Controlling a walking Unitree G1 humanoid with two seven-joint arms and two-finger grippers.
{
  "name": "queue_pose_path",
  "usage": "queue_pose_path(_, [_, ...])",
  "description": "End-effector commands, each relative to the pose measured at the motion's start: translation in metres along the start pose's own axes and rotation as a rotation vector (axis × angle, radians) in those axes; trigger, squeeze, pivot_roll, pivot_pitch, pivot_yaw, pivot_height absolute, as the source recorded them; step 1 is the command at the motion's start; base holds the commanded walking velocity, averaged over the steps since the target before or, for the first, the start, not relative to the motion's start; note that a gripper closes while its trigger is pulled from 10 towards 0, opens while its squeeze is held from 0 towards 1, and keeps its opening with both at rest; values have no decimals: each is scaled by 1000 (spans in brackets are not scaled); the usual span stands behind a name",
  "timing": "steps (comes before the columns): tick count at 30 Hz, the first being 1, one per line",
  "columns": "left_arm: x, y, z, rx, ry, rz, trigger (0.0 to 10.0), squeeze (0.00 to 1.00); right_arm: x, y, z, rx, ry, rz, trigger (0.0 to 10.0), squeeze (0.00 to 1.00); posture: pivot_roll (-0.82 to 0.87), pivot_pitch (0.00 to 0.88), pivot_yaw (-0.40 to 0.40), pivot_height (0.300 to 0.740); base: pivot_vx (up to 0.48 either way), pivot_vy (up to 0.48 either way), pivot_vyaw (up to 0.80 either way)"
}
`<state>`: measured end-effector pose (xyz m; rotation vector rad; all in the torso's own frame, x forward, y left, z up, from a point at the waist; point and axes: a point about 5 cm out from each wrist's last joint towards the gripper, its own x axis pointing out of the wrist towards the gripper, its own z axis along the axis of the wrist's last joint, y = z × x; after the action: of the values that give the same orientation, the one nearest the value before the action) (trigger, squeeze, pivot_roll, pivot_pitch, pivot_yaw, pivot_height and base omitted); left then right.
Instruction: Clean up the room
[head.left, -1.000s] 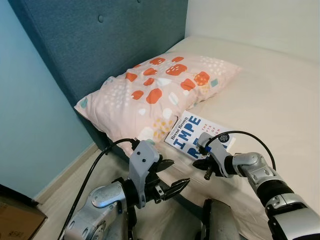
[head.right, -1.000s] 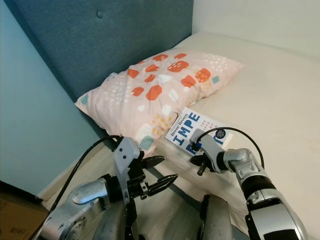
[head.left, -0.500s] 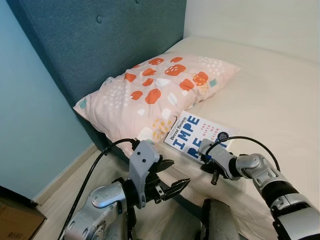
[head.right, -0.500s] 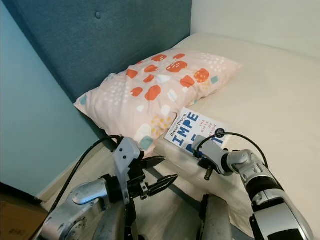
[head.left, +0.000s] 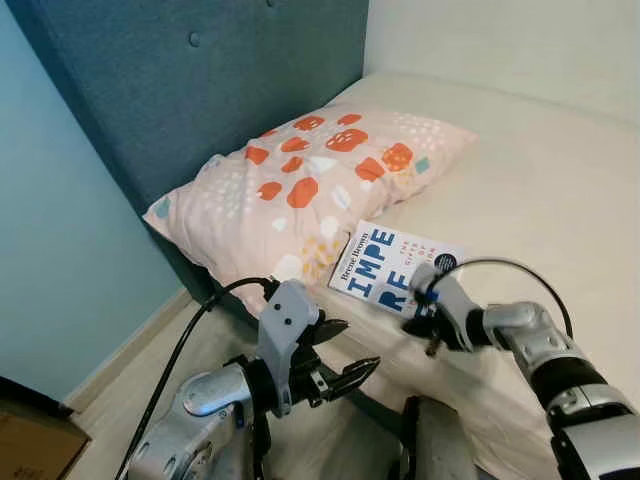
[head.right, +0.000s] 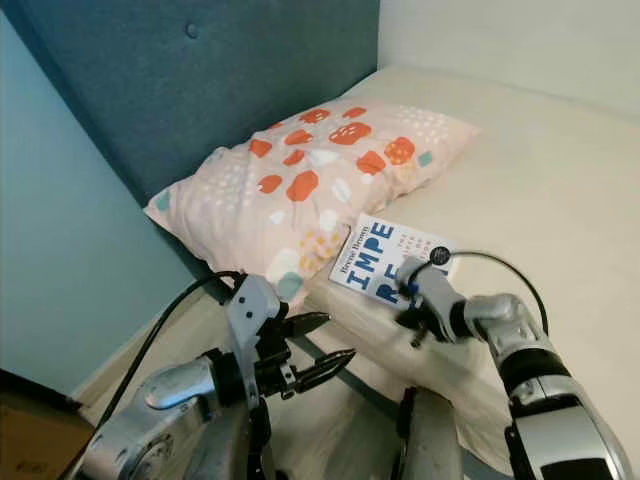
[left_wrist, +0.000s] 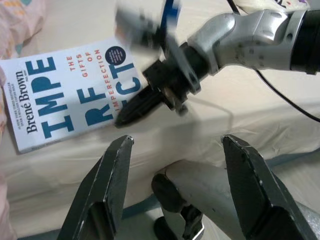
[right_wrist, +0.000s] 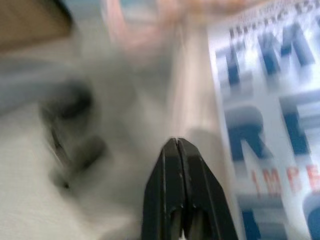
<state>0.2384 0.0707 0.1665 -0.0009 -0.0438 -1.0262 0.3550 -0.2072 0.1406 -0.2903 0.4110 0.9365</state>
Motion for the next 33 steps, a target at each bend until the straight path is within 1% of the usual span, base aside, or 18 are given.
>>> queue_pose_path(1, [-5, -1, -2, -11, 14, -11, 10000, 0, 0, 2, 19, 43, -123, 46, 10000, 0, 152, 262, 44, 567, 0, 0, 0])
queue_pose_path(2, [-5, -1, -2, -11, 14, -11, 10000, 0, 0, 2, 19, 43, -123, 46, 10000, 0, 152, 262, 44, 567, 0, 0, 0])
queue_pose_path(3, [-8, 1, -3, -14, 15, -2, 10000, 0, -2, 2, 33, 77, -220, 52, 10000, 0, 139, 248, 45, 567, 0, 0, 0])
queue_pose_path(5, [-8, 1, -3, -14, 15, -2, 10000, 0, -2, 2, 33, 77, -220, 52, 10000, 0, 139, 248, 45, 567, 0, 0, 0])
queue_pose_path(6, [-14, 20, -6, -23, 15, 132, 10000, 0, -9, -13, 52, 123, -374, -157, 10000, 0, 111, 219, 43, 567, 0, 0, 0])
queue_pose_path(7, [-17, 33, -11, -16, 24, 254, 10000, 0, -8, -17, 47, 118, -393, -291, 10000, 0, 93, 204, 37, 567, 0, 0, 0])
queue_pose_path(10, [-17, 33, -11, -16, 24, 254, 10000, 0, -8, -17, 47, 118, -393, -291, 10000, 0, 93, 204, 37, 567, 0, 0, 0])
queue_pose_path(11, [-20, 44, -17, -13, 41, 361, 10000, 0, -5, -17, 41, 124, -397, -386, 10000, 0, 86, 197, 33, 567, 0, 0, 0])
queue_pose_path(13, [-24, 54, -29, -20, 53, 518, 10000, 0, 11, 4, 19, 80, -388, -498, 10000, 0, 62, 172, 25, 567, 0, 0, 0])
queue_pose_path(14, [-25, 55, -33, -21, 55, 553, 10000, 0, 17, 12, 13, 74, -391, -523, 10000, 0, 59, 169, 25, 567, 0, 0, 0])
queue_pose_path(15, [-25, 55, -33, -21, 55, 553, 10000, 0, 17, 12, 13, 74, -391, -523, 10000, 0, 59, 169, 25, 567, 0, 0, 0])
queue_pose_path(17, [-28, 56, -39, -50, 48, 625, 10000, 0, 28, 32, -1, 120, -398, -574, 10000, 0, 39, 145, 23, 567, 0, 0, 0])
queue_pose_path(18, [-28, 56, -39, -50, 48, 625, 10000, 0, 28, 32, -1, 120, -398, -574, 10000, 0, 39, 145, 23, 567, 0, 0, 0])
queue_pose_path(20, [-30, 58, -44, -66, 46, 685, 10000, 0, 32, 46, -10, 153, -388, -614, 10000, 0, 23, 126, 20, 567, 0, 0, 0])
queue_pose_path(21, [-30, 58, -44, -66, 46, 685, 10000, 0, 32, 46, -10, 153, -388, -614, 10000, 0, 23, 126, 20, 567, 0, 0, 0])
queue_pose_path(27, [-26, 56, -54, -67, 62, 716, 10000, 0, 29, 56, -36, 270, -362, -744, 10000, 0, -8, 86, 6, 567, 0, 0, 0])
queue_pose_path(29, [-18, 55, -55, -69, 56, 719, 10000, 0, 31, 62, -40, 272, -364, -762, 10000, 0, -10, 74, -1, 567, 0, 0, 0])
queue_pose_path(33, [-14, 57, -58, -51, 71, 748, 10000, 0, 33, 67, -44, 261, -354, -754, 10000, 0, -14, 71, -5, 567, 0, 0, 0])
